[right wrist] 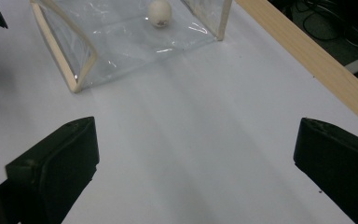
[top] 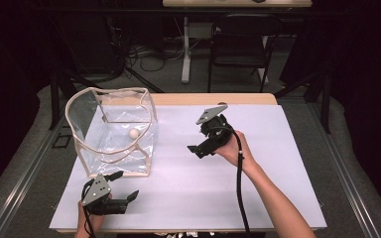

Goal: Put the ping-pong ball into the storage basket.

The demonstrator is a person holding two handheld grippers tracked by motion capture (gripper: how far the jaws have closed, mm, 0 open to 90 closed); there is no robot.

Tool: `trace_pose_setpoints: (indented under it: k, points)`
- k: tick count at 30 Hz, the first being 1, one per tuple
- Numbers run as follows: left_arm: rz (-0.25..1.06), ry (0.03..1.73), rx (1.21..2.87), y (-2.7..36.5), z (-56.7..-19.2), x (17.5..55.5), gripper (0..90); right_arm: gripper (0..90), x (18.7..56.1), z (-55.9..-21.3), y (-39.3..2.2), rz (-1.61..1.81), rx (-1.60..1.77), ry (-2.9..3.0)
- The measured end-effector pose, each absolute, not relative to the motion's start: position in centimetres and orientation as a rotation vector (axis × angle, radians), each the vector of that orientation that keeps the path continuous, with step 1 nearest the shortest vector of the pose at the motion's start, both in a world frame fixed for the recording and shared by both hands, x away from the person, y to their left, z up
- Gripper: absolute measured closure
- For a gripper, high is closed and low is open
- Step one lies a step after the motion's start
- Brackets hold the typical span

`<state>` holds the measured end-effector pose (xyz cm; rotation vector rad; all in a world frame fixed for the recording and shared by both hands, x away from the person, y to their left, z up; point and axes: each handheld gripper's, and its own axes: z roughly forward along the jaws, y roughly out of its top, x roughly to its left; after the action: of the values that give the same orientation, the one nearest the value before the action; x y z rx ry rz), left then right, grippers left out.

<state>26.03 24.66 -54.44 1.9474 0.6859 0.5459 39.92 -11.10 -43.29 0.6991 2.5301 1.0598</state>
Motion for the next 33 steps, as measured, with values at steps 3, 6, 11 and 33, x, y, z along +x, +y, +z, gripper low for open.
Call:
trace_pose_setpoints:
  k: [3, 6, 11, 33]
  points:
    - [0.544, 0.686, 1.948, 24.7, -54.4, 26.1, 16.1, 0.0, 39.6, -43.7, -11.6, 1.052, 0.710, 2.534]
    - [0.544, 0.686, 1.949, 24.6, -54.5, 26.1, 16.1, 0.0, 39.3, -44.1, -12.0, 1.043, 0.716, 2.533]
    - [0.544, 0.686, 1.948, 24.7, -54.4, 26.0, 16.1, 0.0, 38.7, -44.7, -12.7, 1.038, 0.732, 2.529]
    - [0.546, 0.687, 1.951, 24.6, -54.4, 26.0, 16.1, 0.0, 35.8, -47.8, -16.6, 1.016, 0.819, 2.496]
